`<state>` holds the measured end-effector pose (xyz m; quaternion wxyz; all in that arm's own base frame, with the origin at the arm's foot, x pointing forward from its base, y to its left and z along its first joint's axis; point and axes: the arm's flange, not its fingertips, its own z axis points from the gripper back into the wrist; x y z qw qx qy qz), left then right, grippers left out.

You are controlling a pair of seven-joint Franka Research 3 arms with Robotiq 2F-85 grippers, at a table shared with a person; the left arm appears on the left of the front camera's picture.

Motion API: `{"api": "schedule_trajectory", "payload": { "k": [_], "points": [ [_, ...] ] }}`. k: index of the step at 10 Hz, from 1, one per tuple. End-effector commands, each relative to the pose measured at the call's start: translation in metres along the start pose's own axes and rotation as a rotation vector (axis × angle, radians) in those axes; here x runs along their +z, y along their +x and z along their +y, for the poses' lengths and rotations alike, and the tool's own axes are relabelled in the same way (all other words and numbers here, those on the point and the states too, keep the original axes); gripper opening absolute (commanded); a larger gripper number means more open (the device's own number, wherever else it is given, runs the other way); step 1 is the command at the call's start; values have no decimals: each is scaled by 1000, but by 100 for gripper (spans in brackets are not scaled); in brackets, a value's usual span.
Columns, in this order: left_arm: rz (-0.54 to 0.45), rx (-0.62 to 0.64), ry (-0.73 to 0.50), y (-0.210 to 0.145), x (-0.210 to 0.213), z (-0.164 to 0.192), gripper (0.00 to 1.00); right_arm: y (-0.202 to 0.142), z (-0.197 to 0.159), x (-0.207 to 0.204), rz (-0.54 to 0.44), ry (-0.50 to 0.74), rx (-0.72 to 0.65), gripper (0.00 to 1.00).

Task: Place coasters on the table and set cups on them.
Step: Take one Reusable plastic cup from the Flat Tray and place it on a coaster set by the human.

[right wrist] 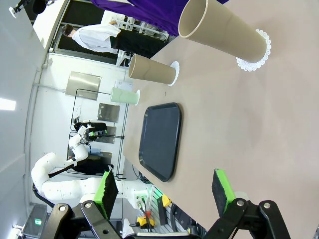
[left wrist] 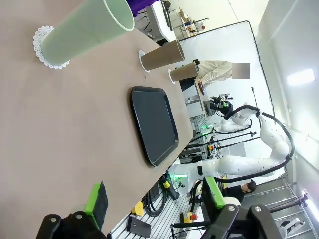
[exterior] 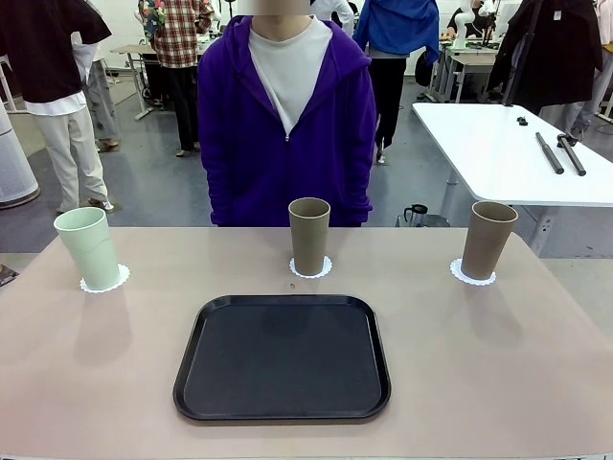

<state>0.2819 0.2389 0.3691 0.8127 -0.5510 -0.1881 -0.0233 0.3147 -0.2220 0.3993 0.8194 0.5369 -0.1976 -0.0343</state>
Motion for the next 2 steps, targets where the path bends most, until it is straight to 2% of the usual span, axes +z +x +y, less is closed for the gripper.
{"api": "schedule_trajectory", "payload": {
  "k": [1, 2],
  "points": [
    [-9, -4, -11, -1, 2, -2, 100, 0, 1, 0, -3, 3, 3, 100],
    [-9, -4, -11, -1, 2, -2, 100, 0, 1, 0, -3, 3, 3, 100]
  ]
}}
